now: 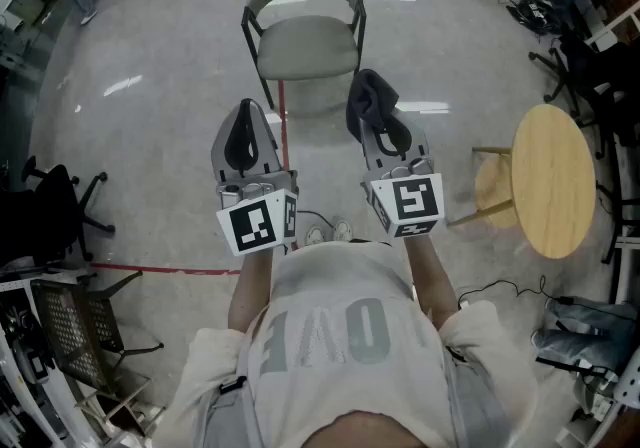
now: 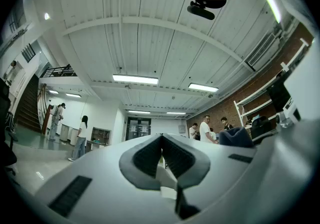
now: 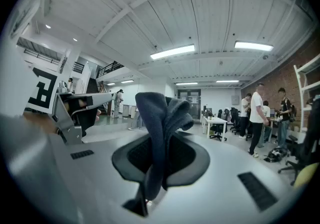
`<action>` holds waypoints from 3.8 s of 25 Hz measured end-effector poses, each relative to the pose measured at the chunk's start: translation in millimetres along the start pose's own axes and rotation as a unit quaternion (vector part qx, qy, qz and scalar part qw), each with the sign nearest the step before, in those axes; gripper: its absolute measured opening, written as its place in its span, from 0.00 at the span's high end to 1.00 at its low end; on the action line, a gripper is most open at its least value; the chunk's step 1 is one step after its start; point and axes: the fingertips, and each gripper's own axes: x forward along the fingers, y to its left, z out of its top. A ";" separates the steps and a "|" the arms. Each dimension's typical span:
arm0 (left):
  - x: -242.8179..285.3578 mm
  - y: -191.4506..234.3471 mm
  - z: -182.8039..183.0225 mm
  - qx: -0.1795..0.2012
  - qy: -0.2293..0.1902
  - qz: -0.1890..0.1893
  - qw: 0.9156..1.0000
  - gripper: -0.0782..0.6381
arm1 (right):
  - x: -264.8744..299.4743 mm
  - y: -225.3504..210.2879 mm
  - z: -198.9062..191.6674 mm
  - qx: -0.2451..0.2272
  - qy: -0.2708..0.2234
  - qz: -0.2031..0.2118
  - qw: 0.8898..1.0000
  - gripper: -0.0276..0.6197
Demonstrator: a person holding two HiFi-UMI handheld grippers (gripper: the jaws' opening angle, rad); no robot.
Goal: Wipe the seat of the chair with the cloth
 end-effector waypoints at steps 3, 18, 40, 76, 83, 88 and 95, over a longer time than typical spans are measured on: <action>3.9 -2.9 -3.5 0.003 0.000 0.004 1.000 0.87 | 1.9 -6.5 -4.1 0.002 0.000 0.002 1.000 0.88; 16.2 -15.5 -19.0 0.016 -0.007 0.019 1.000 0.87 | 5.2 -24.2 -24.3 0.020 -0.010 0.057 0.998 0.88; 363.3 107.2 -122.6 -0.005 -0.022 0.003 1.000 0.87 | 359.9 -127.3 -28.9 -0.004 0.014 0.017 1.000 0.88; 578.5 172.6 -382.0 0.006 0.070 0.015 0.997 0.87 | 692.5 -159.9 -215.0 0.126 0.121 0.158 0.972 0.88; 538.6 216.5 -516.2 -0.004 0.126 0.056 0.990 0.87 | 739.8 -91.3 -367.0 0.187 0.202 0.191 0.942 0.88; 522.0 230.7 -564.7 -0.013 0.155 0.073 0.985 0.87 | 766.0 -59.6 -441.7 0.269 0.229 0.212 0.911 0.88; 507.9 227.6 -578.8 -0.021 0.172 0.062 0.983 0.87 | 784.7 -24.3 -513.5 0.362 0.303 0.199 0.859 0.88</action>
